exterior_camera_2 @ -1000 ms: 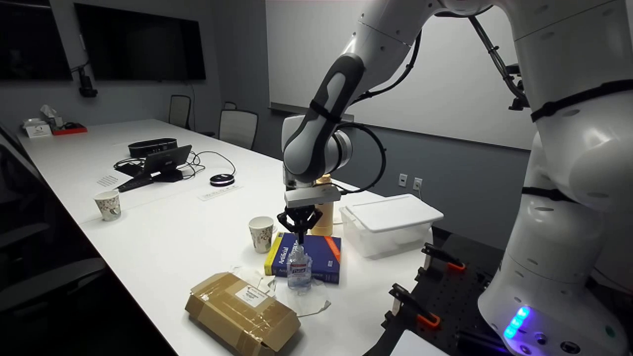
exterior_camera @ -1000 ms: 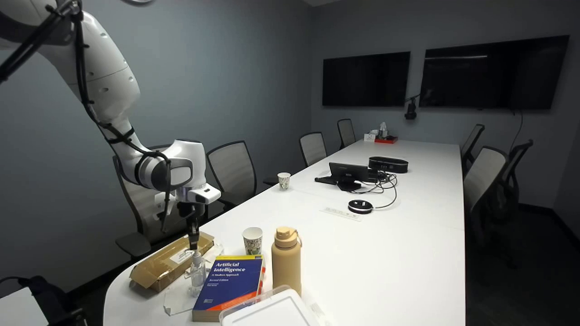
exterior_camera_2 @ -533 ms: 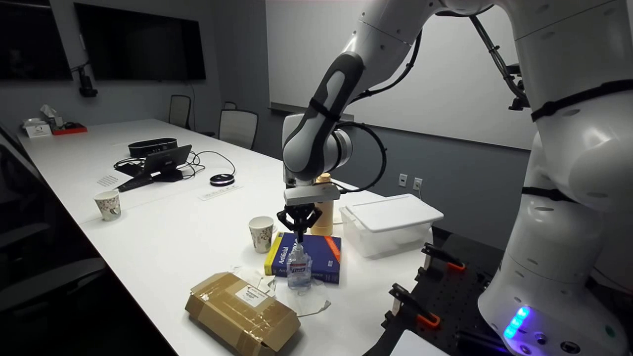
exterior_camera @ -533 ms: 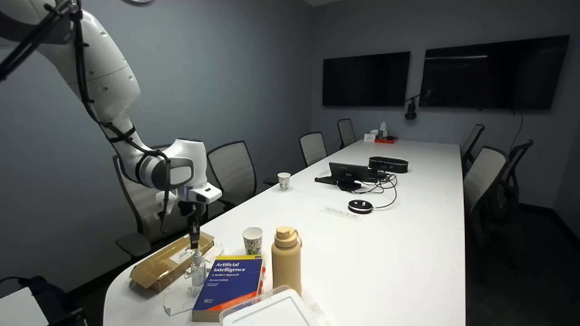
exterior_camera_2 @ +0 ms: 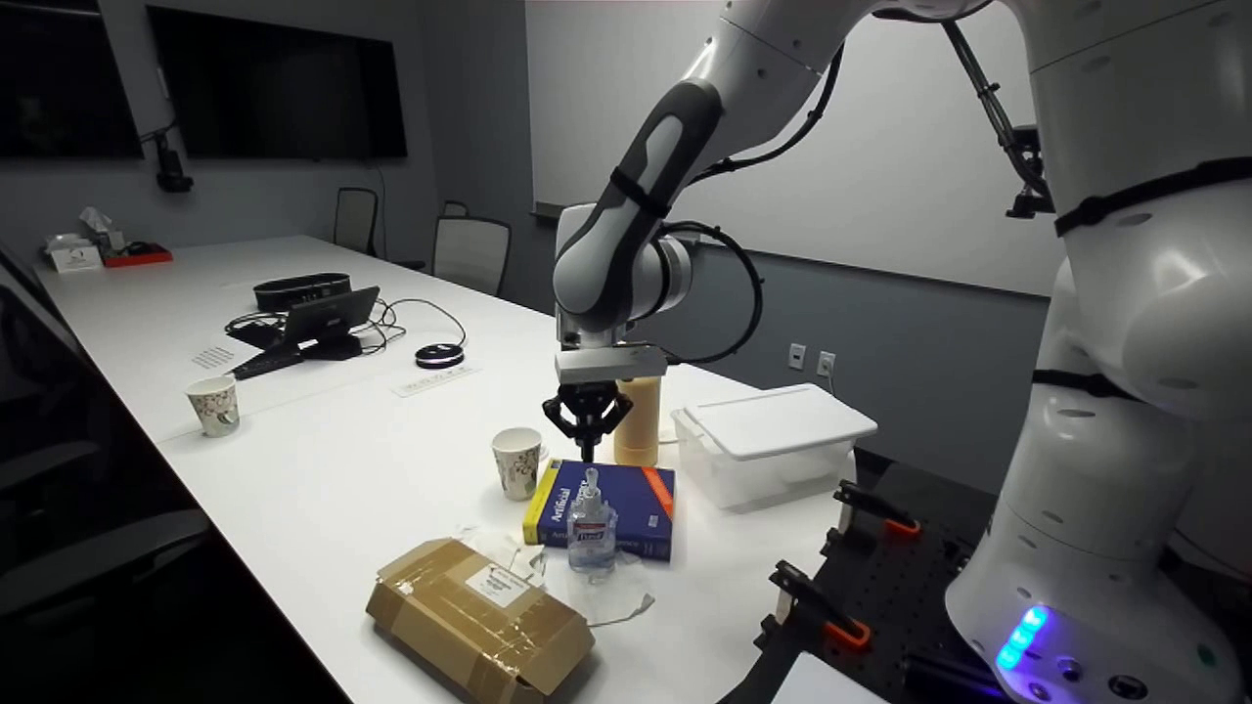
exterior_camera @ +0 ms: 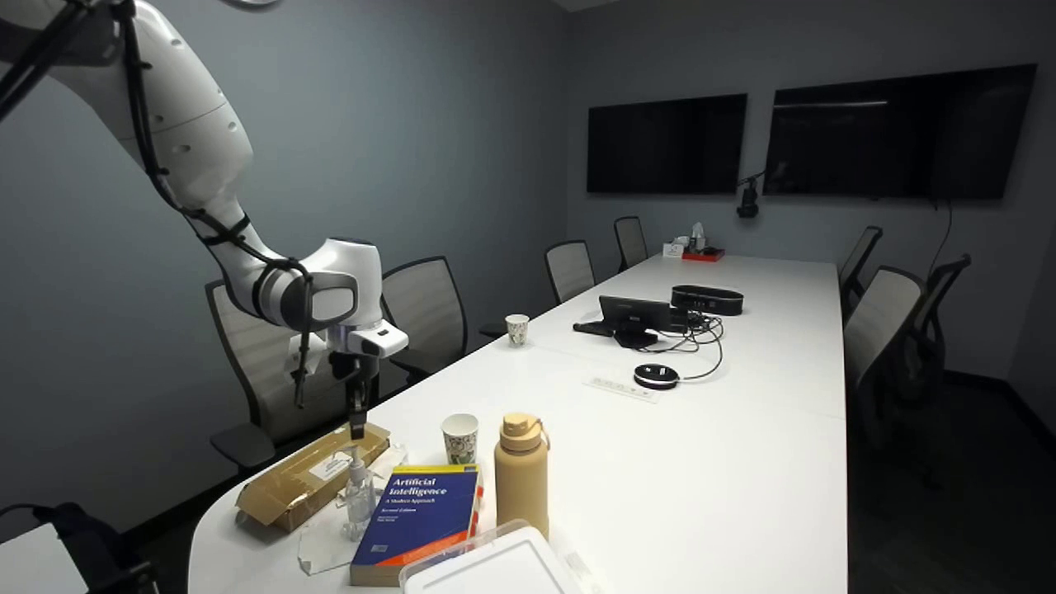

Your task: Press down on the pump bottle.

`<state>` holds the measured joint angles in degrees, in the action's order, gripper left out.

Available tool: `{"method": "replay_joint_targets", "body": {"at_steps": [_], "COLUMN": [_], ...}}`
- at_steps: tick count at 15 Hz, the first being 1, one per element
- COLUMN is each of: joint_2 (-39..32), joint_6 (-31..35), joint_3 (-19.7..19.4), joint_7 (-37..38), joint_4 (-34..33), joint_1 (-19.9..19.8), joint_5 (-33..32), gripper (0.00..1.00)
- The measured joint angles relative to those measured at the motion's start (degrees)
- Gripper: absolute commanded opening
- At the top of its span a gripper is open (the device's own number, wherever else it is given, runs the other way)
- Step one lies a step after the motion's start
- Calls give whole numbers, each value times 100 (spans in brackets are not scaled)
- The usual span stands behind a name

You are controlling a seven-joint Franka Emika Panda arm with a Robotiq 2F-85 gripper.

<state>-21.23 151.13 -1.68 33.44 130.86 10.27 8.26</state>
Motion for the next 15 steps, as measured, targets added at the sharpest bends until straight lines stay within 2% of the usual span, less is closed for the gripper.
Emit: {"method": "replay_joint_targets", "body": {"at_steps": [3,4,5,6,10,15], "joint_2": [287,421,574,737,1401,1901], "joint_6": [-307,-436,-587,-760,-1484,-2064], "joint_3": [3,14,41,70,231,467], "joint_7": [0,0,0,1,94,186], "joint_4": [-93,-133,-177,-227,-412,-535], "joint_1": [5,9,10,15,40,23], "joint_5": [-23,-58,-93,-154,-561,-830], "gripper": [0,26,27,32,62,100]}}
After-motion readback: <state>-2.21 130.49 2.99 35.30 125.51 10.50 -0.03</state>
